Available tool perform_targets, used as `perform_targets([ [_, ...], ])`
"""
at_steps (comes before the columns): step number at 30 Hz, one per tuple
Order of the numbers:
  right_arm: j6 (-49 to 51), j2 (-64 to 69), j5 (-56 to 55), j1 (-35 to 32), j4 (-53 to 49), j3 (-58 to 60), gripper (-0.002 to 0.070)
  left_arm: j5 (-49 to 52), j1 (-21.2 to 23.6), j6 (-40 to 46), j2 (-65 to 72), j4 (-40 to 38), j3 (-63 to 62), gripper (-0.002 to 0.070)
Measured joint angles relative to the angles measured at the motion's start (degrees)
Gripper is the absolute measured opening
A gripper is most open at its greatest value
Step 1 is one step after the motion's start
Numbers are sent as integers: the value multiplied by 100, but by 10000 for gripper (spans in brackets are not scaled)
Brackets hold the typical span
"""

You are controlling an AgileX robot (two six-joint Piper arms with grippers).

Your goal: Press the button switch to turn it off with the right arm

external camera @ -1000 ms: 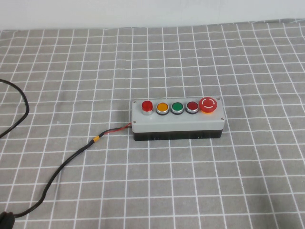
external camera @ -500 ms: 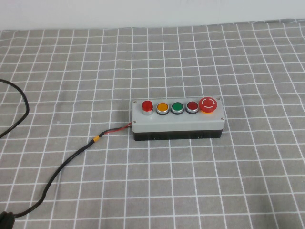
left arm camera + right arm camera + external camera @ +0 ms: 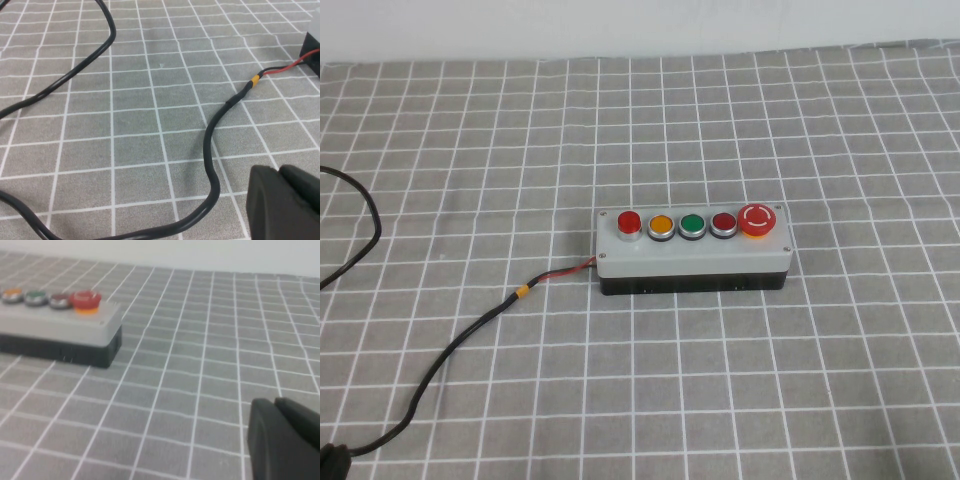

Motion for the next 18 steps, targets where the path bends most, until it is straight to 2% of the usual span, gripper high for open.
perform_targets([
  [5, -643, 0, 321, -109, 519, 0, -18, 0, 0, 0, 0, 0, 0, -3],
  [18, -718, 0, 579, -120, 743, 0, -18, 0, 0, 0, 0, 0, 0, -3],
])
